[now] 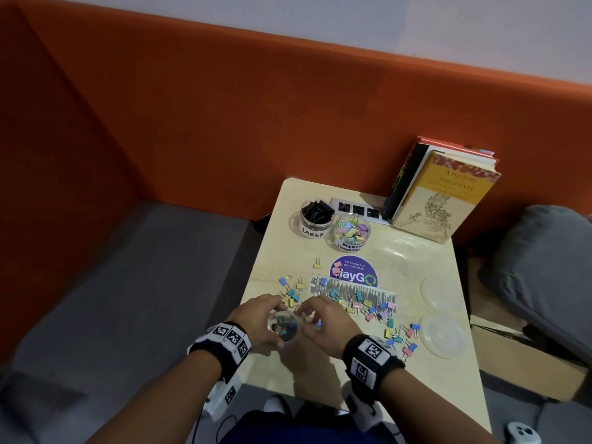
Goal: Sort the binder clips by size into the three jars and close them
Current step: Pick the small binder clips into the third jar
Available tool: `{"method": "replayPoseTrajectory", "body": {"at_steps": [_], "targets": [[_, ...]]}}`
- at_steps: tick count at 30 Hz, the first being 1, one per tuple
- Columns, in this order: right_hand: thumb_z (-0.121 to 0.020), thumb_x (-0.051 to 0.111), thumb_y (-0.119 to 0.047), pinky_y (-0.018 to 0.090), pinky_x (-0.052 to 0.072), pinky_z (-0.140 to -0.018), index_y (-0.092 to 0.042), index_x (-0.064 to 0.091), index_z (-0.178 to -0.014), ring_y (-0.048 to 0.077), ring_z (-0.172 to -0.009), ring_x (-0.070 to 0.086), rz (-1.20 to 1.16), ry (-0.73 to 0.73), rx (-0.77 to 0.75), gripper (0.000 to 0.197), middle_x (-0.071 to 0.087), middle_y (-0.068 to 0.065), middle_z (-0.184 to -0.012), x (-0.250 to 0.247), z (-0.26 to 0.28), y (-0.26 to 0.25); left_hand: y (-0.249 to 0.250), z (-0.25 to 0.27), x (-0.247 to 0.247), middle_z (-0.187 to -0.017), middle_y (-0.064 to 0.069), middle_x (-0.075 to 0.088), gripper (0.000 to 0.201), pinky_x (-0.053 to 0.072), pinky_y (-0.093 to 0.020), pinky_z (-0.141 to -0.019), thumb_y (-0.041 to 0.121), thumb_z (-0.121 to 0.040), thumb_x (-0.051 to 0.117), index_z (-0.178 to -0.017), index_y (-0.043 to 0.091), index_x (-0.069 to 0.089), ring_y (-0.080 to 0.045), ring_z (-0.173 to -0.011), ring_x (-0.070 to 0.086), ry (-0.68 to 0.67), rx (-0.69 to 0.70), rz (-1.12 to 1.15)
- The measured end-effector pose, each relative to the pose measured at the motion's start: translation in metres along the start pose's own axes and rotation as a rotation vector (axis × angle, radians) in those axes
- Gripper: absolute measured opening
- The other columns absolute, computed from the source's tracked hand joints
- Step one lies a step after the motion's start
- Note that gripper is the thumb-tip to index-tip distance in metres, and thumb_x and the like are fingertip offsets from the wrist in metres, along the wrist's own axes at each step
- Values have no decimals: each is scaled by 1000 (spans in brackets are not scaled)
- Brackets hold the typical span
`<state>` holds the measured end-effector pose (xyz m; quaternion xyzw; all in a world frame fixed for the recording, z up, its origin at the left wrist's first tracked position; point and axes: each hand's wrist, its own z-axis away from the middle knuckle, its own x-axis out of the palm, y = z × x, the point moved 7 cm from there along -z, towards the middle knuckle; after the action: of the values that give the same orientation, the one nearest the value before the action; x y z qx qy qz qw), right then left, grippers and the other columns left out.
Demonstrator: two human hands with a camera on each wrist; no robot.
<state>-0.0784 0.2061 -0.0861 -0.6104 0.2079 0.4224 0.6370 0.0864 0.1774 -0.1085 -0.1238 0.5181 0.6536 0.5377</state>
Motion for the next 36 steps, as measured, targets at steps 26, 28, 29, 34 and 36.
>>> {"method": "replayPoseTrajectory", "body": {"at_steps": [26, 28, 29, 34, 36], "targets": [[-80, 65, -24, 21, 41, -72, -24, 59, -101, 11, -85, 50, -5, 9, 46, 22, 52, -6, -101, 2, 0, 5, 3, 2, -2, -122, 17, 55, 63, 52, -31, -89, 32, -62, 91, -114, 32, 57, -10, -105, 56, -11, -19, -2], [-81, 65, -24, 19, 38, -71, -25, 58, -104, 10, -86, 48, -8, -36, -19, 24, 49, -9, -100, 7, -4, -11, 4, 2, -2, -123, 16, 55, 64, 48, -29, -90, 35, -61, 91, -115, 32, 56, -9, -105, 54, -7, -8, -34], [-83, 65, -27, 20, 38, -72, -25, 58, -105, 10, -87, 47, 8, -46, -27, 23, 48, -10, -101, 10, -4, -14, 5, 3, -3, -123, 15, 55, 64, 48, -28, -89, 36, -62, 91, -115, 32, 56, -10, -105, 54, -7, -6, -42], [-92, 57, -34, 29, 46, -81, -21, 59, -114, 19, -96, 54, 68, 14, 27, 25, 51, -1, -112, 11, -7, 2, 3, 4, -2, -122, 19, 55, 64, 51, -32, -92, 36, -60, 92, -113, 36, 56, -9, -105, 56, 0, -25, -11], [-93, 57, -28, 32, 47, -89, -17, 57, -127, 25, -110, 53, 162, -29, 51, 35, 47, 6, -128, 13, -8, 12, 3, 4, -2, -122, 19, 56, 63, 51, -32, -92, 35, -60, 92, -112, 36, 56, -9, -105, 57, 2, -24, 8]]}}
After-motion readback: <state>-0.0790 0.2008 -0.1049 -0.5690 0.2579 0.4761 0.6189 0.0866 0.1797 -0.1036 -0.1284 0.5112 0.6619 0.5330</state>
